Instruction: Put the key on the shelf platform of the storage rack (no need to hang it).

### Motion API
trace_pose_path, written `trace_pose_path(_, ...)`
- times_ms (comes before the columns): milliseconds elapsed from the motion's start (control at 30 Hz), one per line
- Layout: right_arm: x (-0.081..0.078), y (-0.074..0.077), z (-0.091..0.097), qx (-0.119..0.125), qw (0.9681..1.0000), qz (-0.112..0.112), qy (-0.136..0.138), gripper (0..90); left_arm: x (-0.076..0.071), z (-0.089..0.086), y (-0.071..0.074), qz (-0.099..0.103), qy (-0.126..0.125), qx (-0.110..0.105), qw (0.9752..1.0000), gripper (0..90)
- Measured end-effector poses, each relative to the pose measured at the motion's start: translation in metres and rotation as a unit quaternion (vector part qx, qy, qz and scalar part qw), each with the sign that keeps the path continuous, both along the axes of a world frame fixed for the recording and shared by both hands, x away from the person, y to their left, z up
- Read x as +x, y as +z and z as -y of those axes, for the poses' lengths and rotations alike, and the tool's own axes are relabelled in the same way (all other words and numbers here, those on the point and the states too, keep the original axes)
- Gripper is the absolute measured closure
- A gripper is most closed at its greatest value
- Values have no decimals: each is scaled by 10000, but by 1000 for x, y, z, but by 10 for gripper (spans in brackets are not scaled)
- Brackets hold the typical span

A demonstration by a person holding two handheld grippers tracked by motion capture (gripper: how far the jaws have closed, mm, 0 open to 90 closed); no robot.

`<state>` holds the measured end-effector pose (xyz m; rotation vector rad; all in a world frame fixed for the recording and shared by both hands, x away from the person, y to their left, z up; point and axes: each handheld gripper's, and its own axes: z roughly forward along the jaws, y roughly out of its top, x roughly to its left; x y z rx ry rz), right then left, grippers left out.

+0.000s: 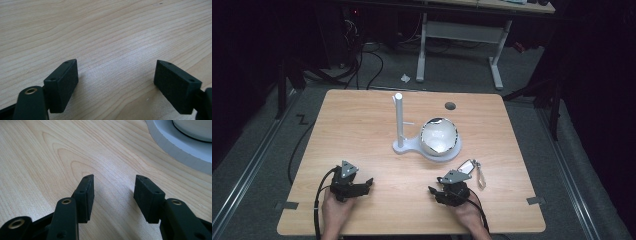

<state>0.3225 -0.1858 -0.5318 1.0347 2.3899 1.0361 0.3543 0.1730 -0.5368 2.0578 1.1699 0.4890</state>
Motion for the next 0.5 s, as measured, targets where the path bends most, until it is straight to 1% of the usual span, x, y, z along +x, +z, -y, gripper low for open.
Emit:
trace_pose_path(67,0,0,0,5,10000,-3,-6,515,0,0,0,-1,0,-3,10000,201)
trace_pose_path(267,0,1,2,14,10000,-46,-72,559,0,0,0,0,-1,0,10000,200)
trace_pose_path(500,-1,6,7,64,9998,14,-190,592,0,0,0,0,0,2,10000,201)
